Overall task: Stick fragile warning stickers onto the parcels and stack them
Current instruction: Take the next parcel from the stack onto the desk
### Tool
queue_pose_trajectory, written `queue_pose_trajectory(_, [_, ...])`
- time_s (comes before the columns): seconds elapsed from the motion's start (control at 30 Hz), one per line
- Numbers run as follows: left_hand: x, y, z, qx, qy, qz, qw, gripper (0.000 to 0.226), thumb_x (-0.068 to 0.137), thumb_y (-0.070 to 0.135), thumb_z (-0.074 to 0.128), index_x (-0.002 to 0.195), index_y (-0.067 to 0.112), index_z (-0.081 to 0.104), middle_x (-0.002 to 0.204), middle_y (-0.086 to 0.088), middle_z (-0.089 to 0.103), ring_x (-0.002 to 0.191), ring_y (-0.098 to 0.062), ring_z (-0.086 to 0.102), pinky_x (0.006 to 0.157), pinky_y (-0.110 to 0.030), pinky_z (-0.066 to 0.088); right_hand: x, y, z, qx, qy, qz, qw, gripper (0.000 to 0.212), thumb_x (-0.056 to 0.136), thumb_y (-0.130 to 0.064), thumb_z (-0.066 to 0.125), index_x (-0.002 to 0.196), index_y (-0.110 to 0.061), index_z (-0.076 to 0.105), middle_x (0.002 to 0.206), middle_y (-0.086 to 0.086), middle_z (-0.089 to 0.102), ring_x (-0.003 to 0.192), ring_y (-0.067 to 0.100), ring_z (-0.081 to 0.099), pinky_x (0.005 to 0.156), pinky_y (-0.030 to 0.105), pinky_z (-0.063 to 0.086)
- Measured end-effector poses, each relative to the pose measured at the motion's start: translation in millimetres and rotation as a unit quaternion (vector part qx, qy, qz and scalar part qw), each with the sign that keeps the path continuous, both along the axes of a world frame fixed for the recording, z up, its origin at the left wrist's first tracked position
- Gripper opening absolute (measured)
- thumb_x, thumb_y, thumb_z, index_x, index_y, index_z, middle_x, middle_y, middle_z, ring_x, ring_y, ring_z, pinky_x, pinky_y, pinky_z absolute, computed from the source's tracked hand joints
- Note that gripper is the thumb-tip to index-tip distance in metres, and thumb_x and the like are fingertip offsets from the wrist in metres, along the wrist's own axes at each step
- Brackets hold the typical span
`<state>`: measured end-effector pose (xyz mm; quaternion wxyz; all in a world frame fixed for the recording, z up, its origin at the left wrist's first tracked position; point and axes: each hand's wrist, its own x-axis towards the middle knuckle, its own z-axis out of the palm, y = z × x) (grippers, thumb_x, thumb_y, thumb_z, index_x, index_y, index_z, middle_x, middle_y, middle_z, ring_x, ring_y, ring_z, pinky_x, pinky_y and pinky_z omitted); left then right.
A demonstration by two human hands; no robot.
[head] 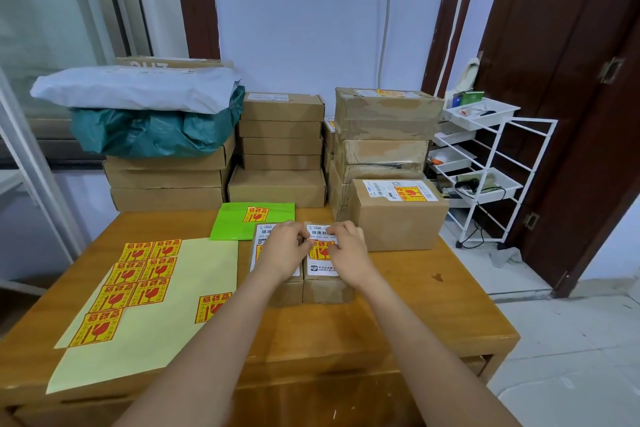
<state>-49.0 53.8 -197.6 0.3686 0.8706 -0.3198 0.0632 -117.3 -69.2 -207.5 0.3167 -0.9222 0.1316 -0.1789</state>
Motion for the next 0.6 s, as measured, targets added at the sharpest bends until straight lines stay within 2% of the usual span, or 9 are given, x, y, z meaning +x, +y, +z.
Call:
queue_pose_trajectory(0.2, [1.9,-0.4,-0.2,0.004,0.001,0.005,1.000,0.014,0.091,0.006,0.055,0.098,0.001,0.066,0.101,-0.014,0.062,0.091,-0.023,0.056,0.081,-0.032,0.046,1.3,-0.8,-1.3,-0.018,-0.001,-0.007,1.000,0.038,0.093,-0.002,0.042,0.130,-0.002,0.049,0.130,0.009,0.045,0.122,0.023,0.034,0.103,0.022,0.027])
queue_pose_trajectory(0.37, [0.8,1.5,1.4,-0.008,0.031,0.005,0.999,0.017,0.092,0.005,0.053,0.102,0.002,0.066,0.105,-0.011,0.063,0.097,-0.024,0.057,0.085,-0.031,0.046,0.7,-0.1,-0.7,-0.015,-0.002,-0.007,1.000,0.035,0.094,-0.003,0.042,0.128,-0.002,0.052,0.128,0.009,0.047,0.121,0.022,0.034,0.103,0.023,0.028])
queue_pose_trajectory(0.5, [-1.2,8.1,11.3,-0.132,0.148,0.014,0.980,0.019,0.094,0.004,0.049,0.098,0.009,0.067,0.095,0.001,0.064,0.089,-0.014,0.057,0.076,-0.021,0.045,-0.5,0.0,-0.7,-0.010,-0.002,-0.004,1.000,0.038,0.094,0.003,0.037,0.128,-0.002,0.053,0.128,0.008,0.047,0.121,0.021,0.034,0.106,0.027,0.030])
queue_pose_trajectory(0.6, [-0.5,18.6,25.6,-0.286,0.264,0.006,0.921,0.022,0.096,0.001,0.045,0.092,0.014,0.062,0.091,0.000,0.066,0.085,-0.013,0.060,0.079,-0.021,0.048,-0.8,-1.2,-0.6,0.005,-0.015,-0.002,1.000,0.041,0.092,0.007,0.034,0.126,-0.001,0.055,0.129,0.007,0.049,0.121,0.020,0.035,0.100,0.016,0.028])
